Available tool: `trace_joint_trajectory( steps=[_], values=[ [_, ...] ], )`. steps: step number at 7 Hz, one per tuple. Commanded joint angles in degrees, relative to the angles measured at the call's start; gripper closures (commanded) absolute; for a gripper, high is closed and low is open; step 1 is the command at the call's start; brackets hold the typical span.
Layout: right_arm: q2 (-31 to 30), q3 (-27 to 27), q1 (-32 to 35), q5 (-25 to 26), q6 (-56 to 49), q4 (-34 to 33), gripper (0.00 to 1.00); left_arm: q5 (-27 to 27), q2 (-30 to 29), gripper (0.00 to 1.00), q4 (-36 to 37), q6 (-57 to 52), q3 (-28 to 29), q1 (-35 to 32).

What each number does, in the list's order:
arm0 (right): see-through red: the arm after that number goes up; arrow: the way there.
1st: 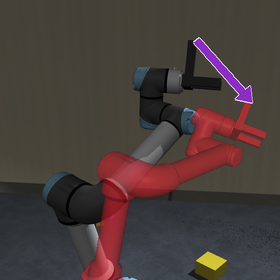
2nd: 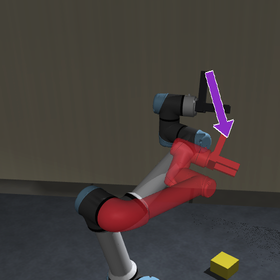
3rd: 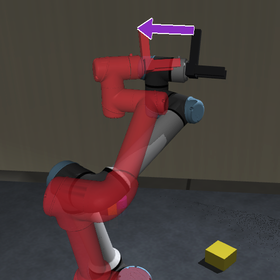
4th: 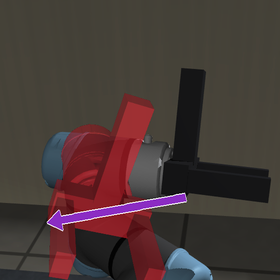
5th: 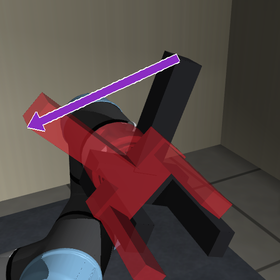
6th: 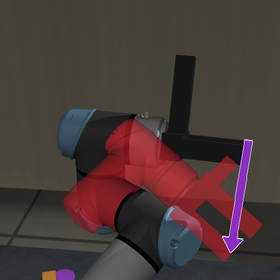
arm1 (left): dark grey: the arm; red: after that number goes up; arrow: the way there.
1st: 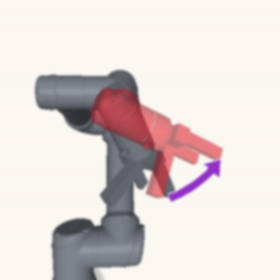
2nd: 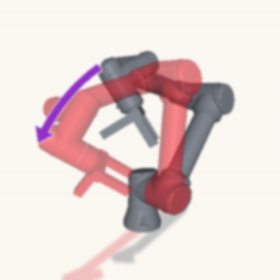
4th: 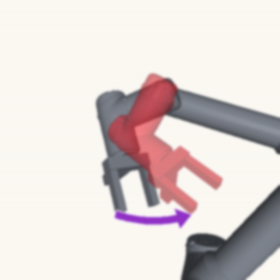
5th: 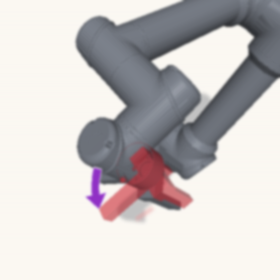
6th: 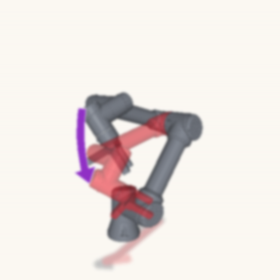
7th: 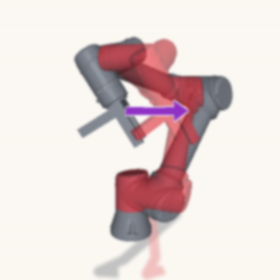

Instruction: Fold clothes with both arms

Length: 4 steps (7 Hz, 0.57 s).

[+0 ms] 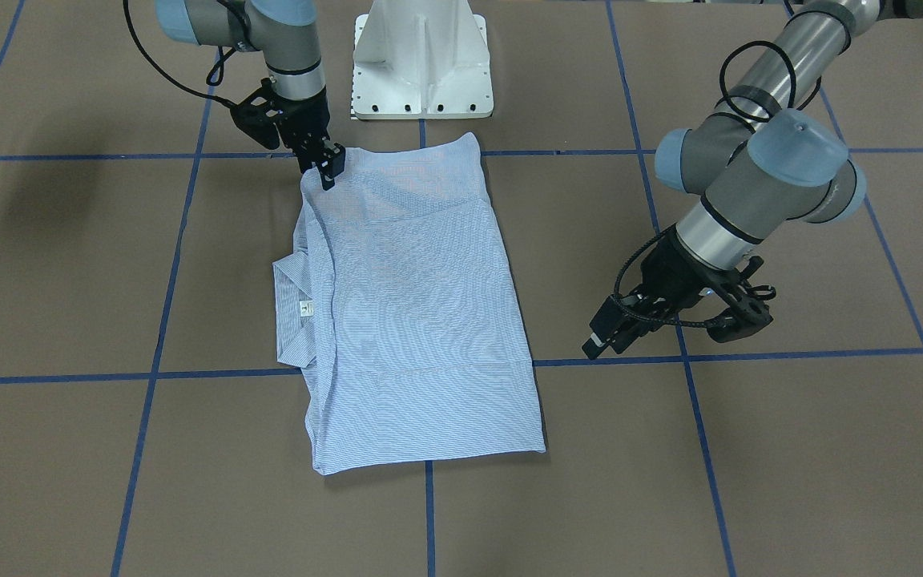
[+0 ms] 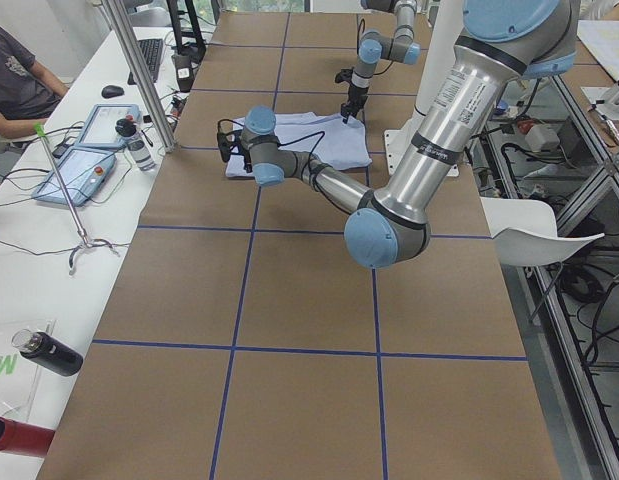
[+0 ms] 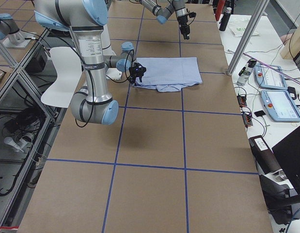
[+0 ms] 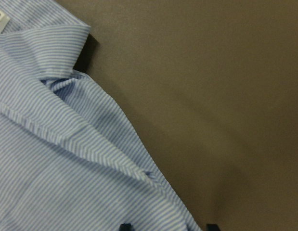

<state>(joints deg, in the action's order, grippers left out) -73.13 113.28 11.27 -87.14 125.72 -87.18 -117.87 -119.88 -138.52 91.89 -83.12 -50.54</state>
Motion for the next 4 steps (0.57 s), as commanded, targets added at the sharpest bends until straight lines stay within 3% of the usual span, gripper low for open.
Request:
trace_joint_trajectory(
  steps=[1, 4],
  values=[
    [0.2, -0.4, 0.1, 0.2, -0.2, 0.1, 0.40, 0.0, 0.0, 0.40, 0.0, 0.0, 0.0, 0.0],
    [0.1, -0.5, 0.0, 0.1, -0.3, 0.1, 0.40, 0.0, 0.6, 0.40, 0.4, 0.0, -1.3, -0.1]
  ],
)
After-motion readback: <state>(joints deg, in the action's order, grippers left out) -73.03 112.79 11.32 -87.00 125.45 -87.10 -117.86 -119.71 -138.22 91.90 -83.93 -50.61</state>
